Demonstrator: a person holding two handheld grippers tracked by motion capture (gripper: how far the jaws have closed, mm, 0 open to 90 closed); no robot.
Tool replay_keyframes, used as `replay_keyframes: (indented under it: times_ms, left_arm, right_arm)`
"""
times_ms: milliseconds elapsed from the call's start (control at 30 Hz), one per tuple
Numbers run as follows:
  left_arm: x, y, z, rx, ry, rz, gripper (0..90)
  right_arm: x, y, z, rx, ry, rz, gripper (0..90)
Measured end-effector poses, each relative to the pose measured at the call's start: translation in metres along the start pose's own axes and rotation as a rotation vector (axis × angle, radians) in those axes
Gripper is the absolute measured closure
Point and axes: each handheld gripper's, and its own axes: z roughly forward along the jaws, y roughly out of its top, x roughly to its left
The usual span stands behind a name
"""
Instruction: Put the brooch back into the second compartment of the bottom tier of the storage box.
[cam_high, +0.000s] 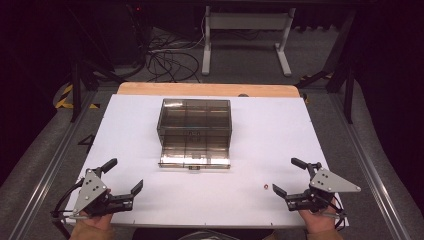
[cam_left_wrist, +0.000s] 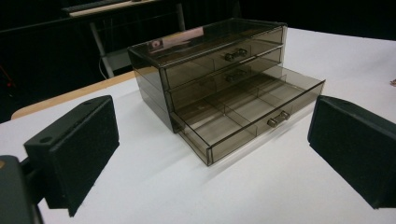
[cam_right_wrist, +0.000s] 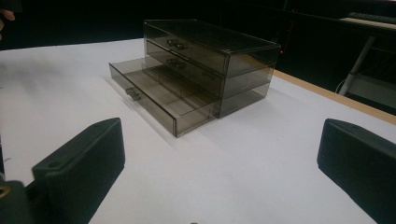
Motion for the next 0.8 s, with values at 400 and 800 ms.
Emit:
replay_keyframes:
  times_ms: [400,800]
  left_arm:
    - [0.0,0.0,0.0,0.006,0.002,0.006,2.9]
    - [0.0,0.0,0.001,0.01,-0.001,0.009,2.9]
  right_arm:
    - [-0.007,0.009,0.003,0.015,-0.007,0.008,1.5]
    - [-0.014,0.019,0.016,0.047,0.006,0.022,1.4]
